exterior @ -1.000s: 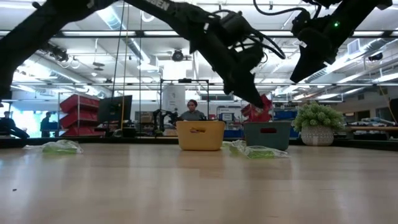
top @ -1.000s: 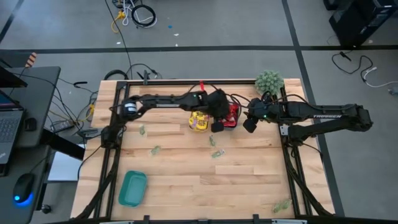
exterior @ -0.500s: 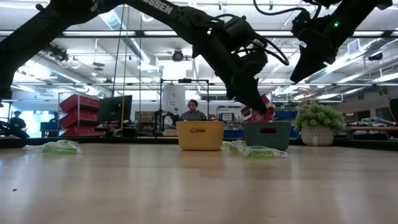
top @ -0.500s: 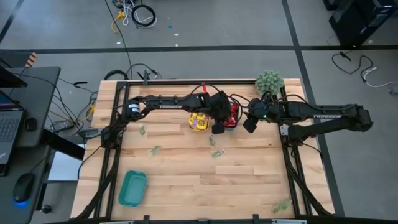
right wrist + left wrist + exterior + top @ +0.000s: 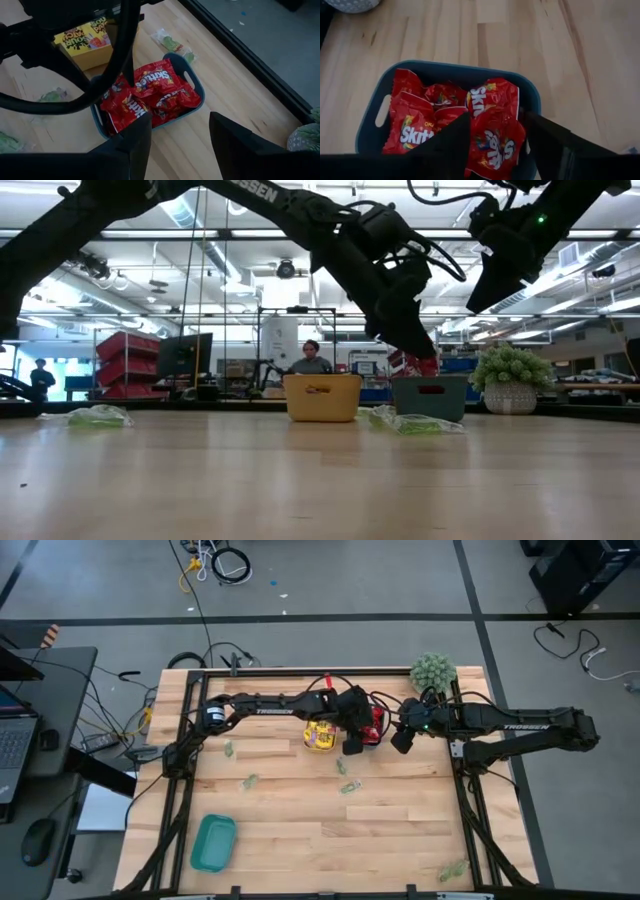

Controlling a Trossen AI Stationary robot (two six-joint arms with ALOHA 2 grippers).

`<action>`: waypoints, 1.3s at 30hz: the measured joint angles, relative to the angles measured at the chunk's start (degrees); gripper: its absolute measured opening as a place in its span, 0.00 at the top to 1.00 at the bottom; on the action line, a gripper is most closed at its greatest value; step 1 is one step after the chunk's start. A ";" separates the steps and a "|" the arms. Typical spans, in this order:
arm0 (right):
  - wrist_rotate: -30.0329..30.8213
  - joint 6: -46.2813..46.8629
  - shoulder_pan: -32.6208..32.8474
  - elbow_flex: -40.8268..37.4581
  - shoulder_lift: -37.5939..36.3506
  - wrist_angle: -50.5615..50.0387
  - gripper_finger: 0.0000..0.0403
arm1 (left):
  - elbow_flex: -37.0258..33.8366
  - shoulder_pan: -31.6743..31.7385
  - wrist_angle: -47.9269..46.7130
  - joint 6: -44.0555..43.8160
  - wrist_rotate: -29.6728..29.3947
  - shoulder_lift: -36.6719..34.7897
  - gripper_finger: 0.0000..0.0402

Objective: Sort candy
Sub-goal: Put the red packet of candy into the blue bin, then put the green gummy into the green bin

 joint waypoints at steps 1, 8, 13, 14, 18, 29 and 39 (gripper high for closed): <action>-0.02 0.00 0.00 0.00 0.00 0.01 0.54 | 0.34 0.00 -0.48 0.04 0.00 0.00 0.52; 0.02 -1.14 0.01 -0.02 0.02 1.73 0.58 | 3.21 1.82 -3.58 5.46 -3.07 -1.55 0.64; -1.09 -4.99 0.11 -3.67 0.02 11.68 0.76 | 3.26 5.62 -4.29 4.18 4.51 -2.63 0.91; -1.86 -5.61 0.11 -4.93 0.02 14.26 0.82 | 3.25 6.24 -4.33 3.89 6.25 -2.73 0.95; -2.78 -7.10 0.33 -9.89 0.04 23.35 0.98 | 2.13 7.57 -1.31 2.97 9.03 -3.04 0.99; -3.47 -6.69 0.93 -20.63 0.04 43.06 0.99 | -11.89 7.72 14.43 4.55 12.87 -10.70 1.00; -4.57 -6.50 1.44 -25.09 1.74 53.73 0.98 | -41.12 8.09 25.77 4.07 12.57 -33.57 1.00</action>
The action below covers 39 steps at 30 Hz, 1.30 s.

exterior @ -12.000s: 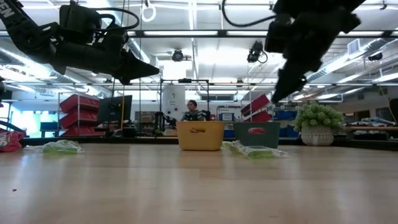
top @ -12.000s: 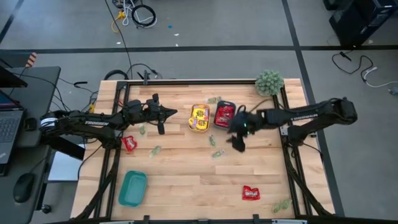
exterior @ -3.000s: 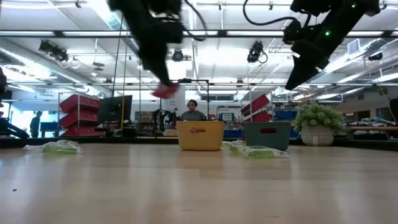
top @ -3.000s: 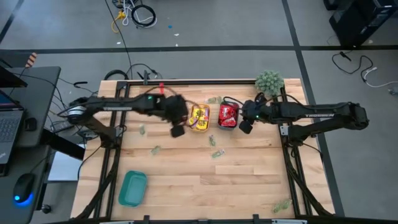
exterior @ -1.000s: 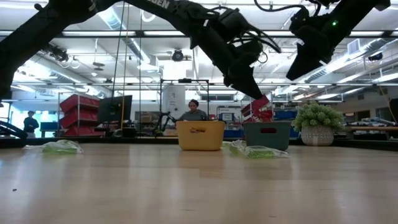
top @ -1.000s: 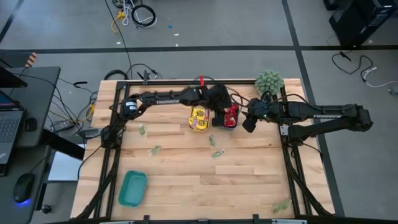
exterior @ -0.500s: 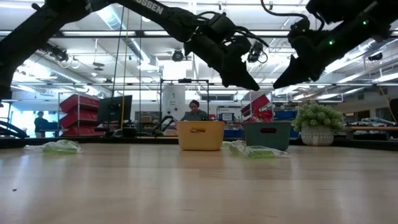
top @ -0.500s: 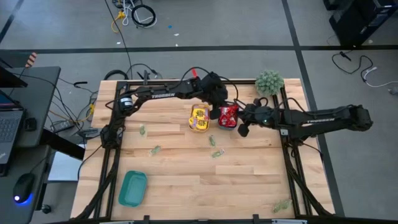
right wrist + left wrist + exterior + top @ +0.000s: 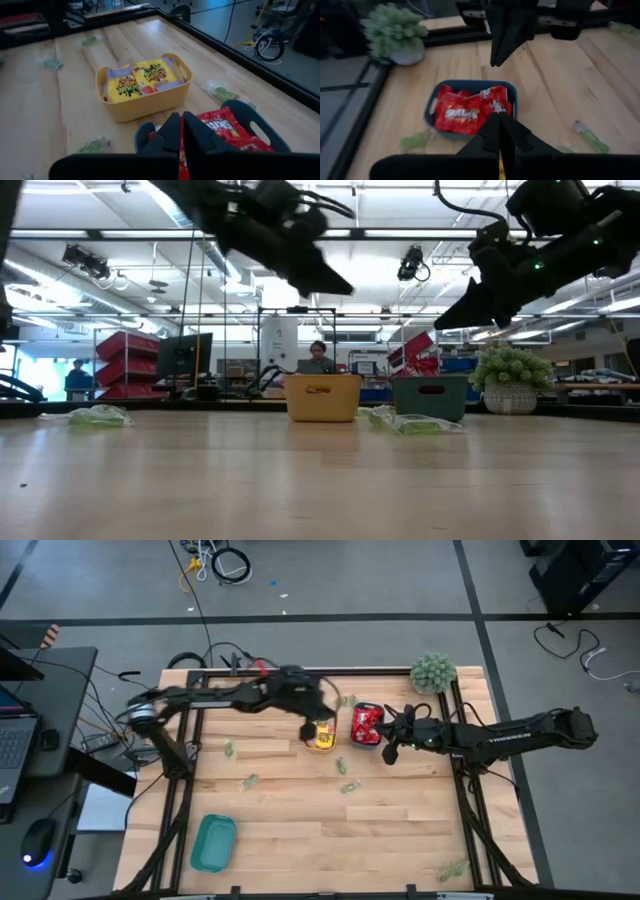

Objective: Sort candy
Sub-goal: Put the green gummy into the green bin

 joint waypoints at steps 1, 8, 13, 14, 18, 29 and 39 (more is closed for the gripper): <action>0.00 -0.17 -0.14 0.19 0.61 0.65 0.98 | -2.93 0.00 0.97 -0.19 -0.92 -3.09 1.00; -3.03 -6.54 -4.74 11.23 7.25 -6.15 0.98 | -20.29 1.13 10.65 -6.28 -4.33 -18.81 1.00; -9.23 -12.14 -12.54 24.23 13.88 -16.26 0.98 | -29.22 2.50 14.11 -8.59 -4.47 -24.99 1.00; -10.46 -13.17 -13.96 27.01 15.46 -18.58 0.98 | -30.67 2.71 13.93 -8.65 -4.47 -26.19 1.00; -14.44 -18.03 -19.05 38.73 23.22 -28.79 0.94 | -33.99 2.93 13.82 -8.76 -4.56 -28.98 1.00; -21.52 -27.67 -24.01 61.30 45.21 -46.15 0.63 | -35.18 3.26 10.90 -8.64 -5.22 -32.66 1.00; -21.21 -30.68 -28.57 63.80 53.25 -47.35 0.42 | -35.18 3.28 4.70 -8.95 -5.21 -35.00 1.00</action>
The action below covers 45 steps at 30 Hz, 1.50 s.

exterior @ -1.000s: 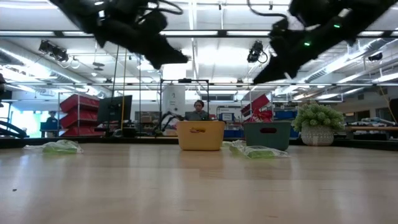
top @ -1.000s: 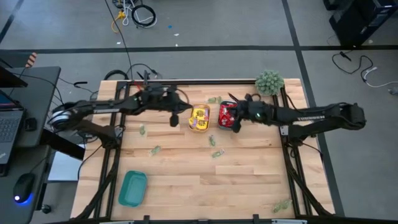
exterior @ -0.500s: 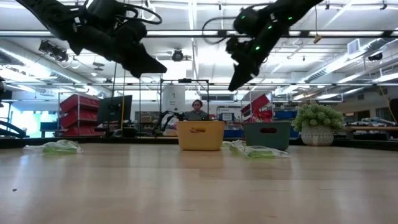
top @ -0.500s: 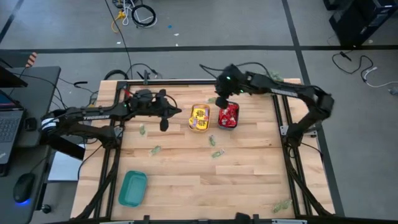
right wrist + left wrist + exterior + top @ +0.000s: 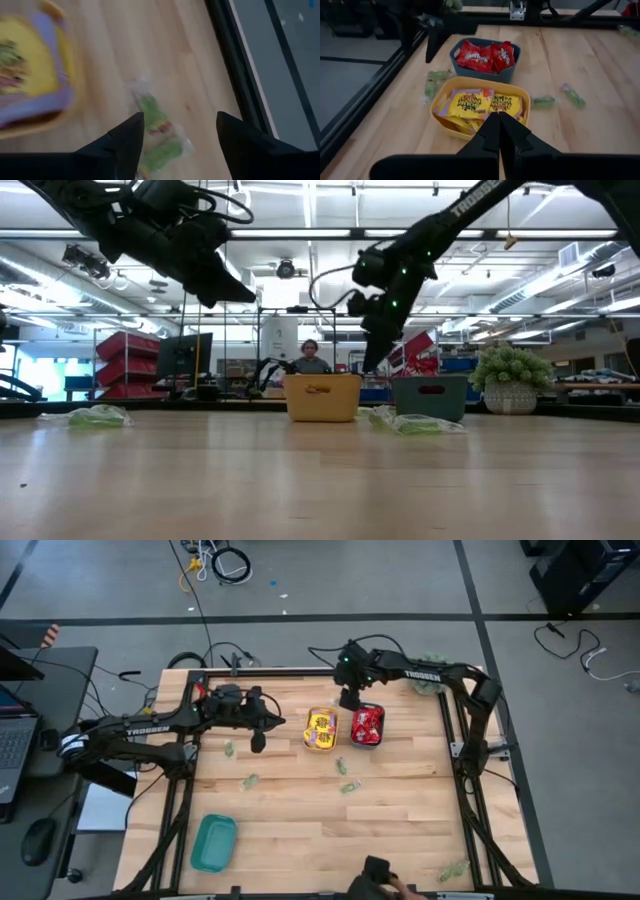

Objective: Sort candy
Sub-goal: Put the green gummy into the green bin

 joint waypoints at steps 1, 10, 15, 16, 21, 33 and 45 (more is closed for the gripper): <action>0.02 -0.25 -0.48 0.00 0.34 -0.26 0.42 | 0.02 -0.02 0.07 -0.03 0.01 0.00 1.00; -4.12 -2.97 -1.50 0.00 5.92 0.27 0.47 | 0.02 -0.11 -0.29 -0.12 0.09 0.02 1.00; -4.17 -3.70 -1.57 0.00 8.49 1.27 0.52 | 0.02 -0.13 -0.28 -0.12 0.09 0.02 1.00; -4.23 -4.00 -1.57 0.00 8.54 1.29 0.53 | 0.02 -0.13 -0.25 -0.12 0.09 0.02 1.00; -5.12 -5.74 -1.44 0.00 8.54 1.31 0.64 | 0.02 -0.13 -0.27 -0.14 0.09 0.04 1.00; -5.97 -5.87 -0.78 0.09 10.90 2.79 0.76 | 0.04 -0.13 -0.27 -1.31 0.11 0.07 1.00; -4.90 -6.11 -0.78 -0.11 9.01 3.09 0.99 | 0.07 -0.13 3.07 -7.63 0.11 0.09 1.00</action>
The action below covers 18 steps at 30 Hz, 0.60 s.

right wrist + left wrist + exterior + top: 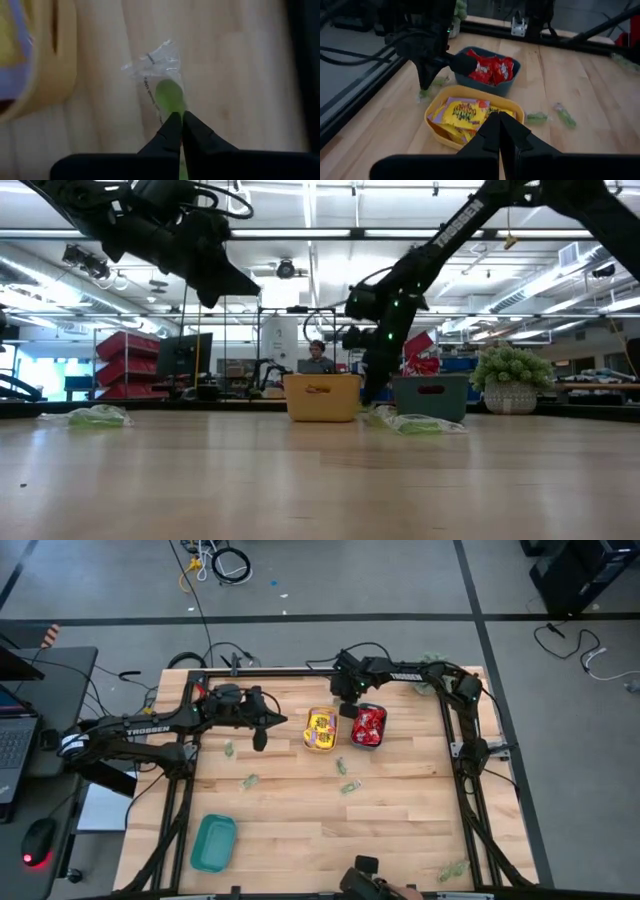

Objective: Sort candy
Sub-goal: Put the green gummy into the green bin

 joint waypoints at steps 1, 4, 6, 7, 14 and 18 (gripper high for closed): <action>0.54 0.18 0.00 0.00 -1.01 0.01 0.99 | 0.00 0.00 0.75 -0.45 -0.01 0.00 1.00; 2.39 0.50 0.09 0.02 -4.78 -0.16 1.00 | 0.00 0.00 2.92 -4.32 -0.92 0.00 1.00; 3.19 1.51 0.61 0.02 -7.62 -0.48 1.00 | 0.02 0.02 4.63 -8.17 -3.40 0.00 1.00; 3.89 2.10 1.11 0.02 -9.19 -0.51 1.00 | 0.02 0.05 5.43 -9.36 -4.05 0.00 1.00; 13.46 2.88 10.00 0.07 -19.17 0.83 1.00 | 0.02 0.11 13.19 -10.30 -2.77 0.00 0.96; 20.71 1.06 16.59 0.11 -22.18 3.83 1.00 | 0.02 -0.01 16.62 -15.33 1.18 0.39 0.84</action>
